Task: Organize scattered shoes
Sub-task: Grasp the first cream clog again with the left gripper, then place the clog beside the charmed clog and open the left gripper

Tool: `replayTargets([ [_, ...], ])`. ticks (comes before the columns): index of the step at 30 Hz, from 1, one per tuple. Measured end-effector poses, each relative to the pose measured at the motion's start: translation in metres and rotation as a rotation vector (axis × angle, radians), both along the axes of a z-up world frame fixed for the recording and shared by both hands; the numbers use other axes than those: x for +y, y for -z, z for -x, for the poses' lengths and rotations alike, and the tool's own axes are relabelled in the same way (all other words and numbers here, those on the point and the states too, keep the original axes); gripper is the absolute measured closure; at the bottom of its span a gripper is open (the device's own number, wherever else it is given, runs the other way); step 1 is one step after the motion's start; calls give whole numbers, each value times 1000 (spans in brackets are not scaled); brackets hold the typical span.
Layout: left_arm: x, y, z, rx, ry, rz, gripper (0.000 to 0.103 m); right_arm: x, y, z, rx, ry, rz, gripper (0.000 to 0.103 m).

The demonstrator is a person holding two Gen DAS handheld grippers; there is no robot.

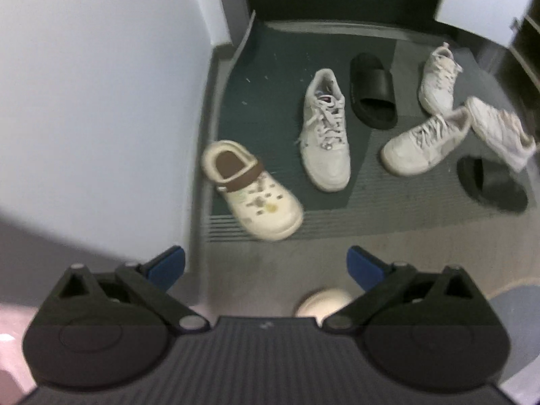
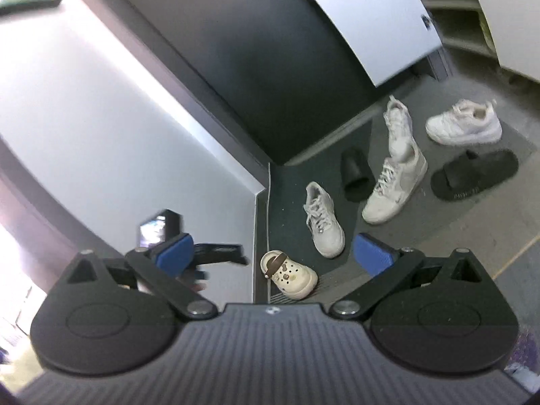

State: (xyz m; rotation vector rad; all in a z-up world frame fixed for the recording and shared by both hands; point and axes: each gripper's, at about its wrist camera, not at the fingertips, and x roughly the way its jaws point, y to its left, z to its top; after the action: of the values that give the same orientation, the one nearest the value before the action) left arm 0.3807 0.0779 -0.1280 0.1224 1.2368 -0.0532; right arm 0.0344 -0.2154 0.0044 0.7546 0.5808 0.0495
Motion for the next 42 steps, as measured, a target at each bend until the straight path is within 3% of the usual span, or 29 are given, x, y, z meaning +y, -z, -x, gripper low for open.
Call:
replayTargets([
  [3,10,74,-42,10,-118,44,0,-9,8,-12,44,23,-6,0],
  [4,12,87,-49,12,-133,46,0,-11,12,-20,75,23,-11,0],
  [8,28,167,-86,47,-264,0,0,-7,35,-48,175,-25,-54,0],
  [14,52,227,-115,31,-358,25,0,4,62,-87,275,-74,-62,0],
  [20,62,263,-130,30,-424,138,0,-2,76,-104,327,-11,-78,0],
  [23,61,281,-132,36,-481,139,0,-1,80,-104,352,6,-69,0],
  [27,58,289,-127,-9,-489,109,0,-4,87,-100,385,8,-34,0],
  [35,51,290,-113,-95,-489,81,0,-23,88,-77,418,85,19,0],
  [42,53,286,-100,-109,-503,100,2,-33,90,-68,438,115,25,0],
])
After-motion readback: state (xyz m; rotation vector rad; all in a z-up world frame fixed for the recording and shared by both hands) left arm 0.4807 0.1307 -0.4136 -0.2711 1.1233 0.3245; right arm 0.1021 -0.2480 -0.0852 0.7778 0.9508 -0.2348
